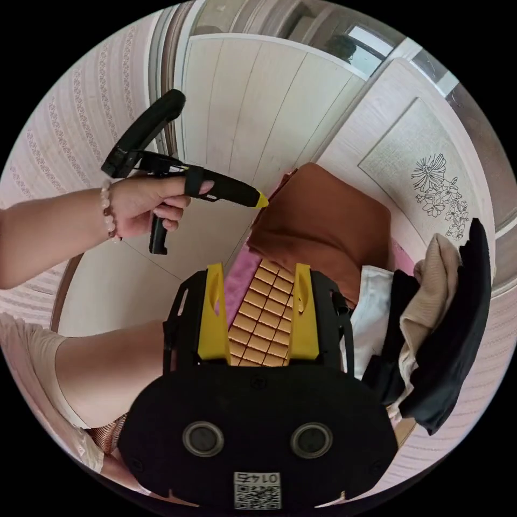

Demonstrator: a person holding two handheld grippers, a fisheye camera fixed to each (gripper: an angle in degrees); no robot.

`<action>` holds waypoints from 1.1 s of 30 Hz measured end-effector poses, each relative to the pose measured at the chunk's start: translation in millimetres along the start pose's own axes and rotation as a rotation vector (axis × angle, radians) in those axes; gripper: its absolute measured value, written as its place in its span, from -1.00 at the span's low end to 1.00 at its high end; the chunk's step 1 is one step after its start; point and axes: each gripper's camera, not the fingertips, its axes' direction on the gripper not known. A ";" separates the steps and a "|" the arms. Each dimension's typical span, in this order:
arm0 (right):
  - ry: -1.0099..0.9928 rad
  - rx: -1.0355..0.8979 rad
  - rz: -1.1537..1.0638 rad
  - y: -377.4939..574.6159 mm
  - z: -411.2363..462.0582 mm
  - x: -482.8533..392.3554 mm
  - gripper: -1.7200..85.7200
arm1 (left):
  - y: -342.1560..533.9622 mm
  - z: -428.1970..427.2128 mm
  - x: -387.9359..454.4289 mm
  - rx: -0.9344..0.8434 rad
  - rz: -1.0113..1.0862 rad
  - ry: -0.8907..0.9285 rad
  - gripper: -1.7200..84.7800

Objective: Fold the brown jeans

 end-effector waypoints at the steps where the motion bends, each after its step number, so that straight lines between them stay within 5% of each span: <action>1: -0.014 -0.030 0.025 -14.6 17.5 4.9 -0.56 | -6.6 -9.4 -1.4 -0.006 -0.003 0.017 -0.69; 8: -0.050 -0.107 0.007 -46.5 45.1 48.3 -0.87 | -36.5 -50.6 33.3 -0.129 0.239 -0.020 -0.67; 15: -0.092 0.070 0.143 -42.2 -26.1 104.6 -0.95 | -76.1 -76.0 88.1 -0.126 0.305 -0.065 -0.74; 22: -0.183 0.382 0.208 -28.7 -135.8 130.7 -0.97 | -108.3 -184.1 122.6 0.036 0.218 -0.001 -0.85; 33: -0.200 0.914 0.538 190.6 -301.4 131.1 -0.97 | -95.2 -400.9 311.5 0.237 0.692 0.294 -0.85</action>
